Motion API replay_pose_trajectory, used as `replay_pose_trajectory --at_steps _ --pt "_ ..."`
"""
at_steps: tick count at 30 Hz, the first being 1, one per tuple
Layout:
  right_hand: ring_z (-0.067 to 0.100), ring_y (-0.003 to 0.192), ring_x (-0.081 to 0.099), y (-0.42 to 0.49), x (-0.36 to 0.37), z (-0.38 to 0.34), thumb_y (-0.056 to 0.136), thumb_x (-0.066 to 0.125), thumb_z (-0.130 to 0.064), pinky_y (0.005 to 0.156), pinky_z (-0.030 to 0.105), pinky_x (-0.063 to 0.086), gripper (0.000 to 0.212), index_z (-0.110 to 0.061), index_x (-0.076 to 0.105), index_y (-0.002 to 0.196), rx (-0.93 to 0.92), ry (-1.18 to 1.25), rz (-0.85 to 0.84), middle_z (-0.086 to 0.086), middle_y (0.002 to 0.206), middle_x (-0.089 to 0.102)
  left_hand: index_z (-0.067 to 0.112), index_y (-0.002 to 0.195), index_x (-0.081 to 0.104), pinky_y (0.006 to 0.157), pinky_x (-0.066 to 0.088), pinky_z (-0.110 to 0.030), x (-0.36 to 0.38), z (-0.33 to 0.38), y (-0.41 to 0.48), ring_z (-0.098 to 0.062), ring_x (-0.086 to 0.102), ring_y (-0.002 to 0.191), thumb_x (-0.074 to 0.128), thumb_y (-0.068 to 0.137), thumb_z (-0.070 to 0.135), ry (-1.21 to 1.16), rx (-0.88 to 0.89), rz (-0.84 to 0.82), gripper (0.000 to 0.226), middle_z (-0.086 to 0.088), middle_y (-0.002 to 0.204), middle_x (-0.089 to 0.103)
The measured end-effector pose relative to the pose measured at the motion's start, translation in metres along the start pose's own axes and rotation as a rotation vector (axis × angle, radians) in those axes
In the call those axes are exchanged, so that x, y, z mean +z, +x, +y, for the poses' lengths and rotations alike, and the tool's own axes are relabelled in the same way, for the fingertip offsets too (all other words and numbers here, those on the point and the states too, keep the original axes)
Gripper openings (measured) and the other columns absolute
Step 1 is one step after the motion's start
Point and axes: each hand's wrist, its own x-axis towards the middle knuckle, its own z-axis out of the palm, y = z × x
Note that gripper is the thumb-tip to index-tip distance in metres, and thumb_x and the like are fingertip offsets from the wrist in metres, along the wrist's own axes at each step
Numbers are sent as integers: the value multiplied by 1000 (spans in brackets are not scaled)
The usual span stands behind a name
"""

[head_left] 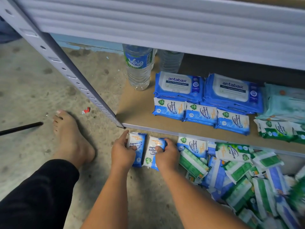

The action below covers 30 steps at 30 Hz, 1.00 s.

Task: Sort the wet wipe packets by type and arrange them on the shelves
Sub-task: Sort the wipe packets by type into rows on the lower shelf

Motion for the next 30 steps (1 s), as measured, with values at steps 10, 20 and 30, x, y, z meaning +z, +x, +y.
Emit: replay_pose_trajectory --at_steps 10,20,30 --pt "26 137 44 1 -5 -4 98 62 -17 110 34 38 55 -13 44 150 9 -136 -34 6 149 46 29 152 41 104 47 -41 6 2 -10 -22 52 121 60 86 -5 83 68 48 76 1 125 50" --pt "20 76 62 -14 -82 21 88 69 -15 68 26 45 16 -16 72 104 -22 -30 87 3 82 68 26 127 61 86 43 -49 41 32 -51 -35 47 111 69 68 11 543 391 179 62 -6 123 57" --pt "15 55 46 -39 -216 89 96 59 -14 49 23 30 10 -23 57 92 302 -170 135 1 73 52 25 126 63 82 44 -44 91 56 -109 -32 57 105 51 73 25 769 622 -103 54 0 123 63"
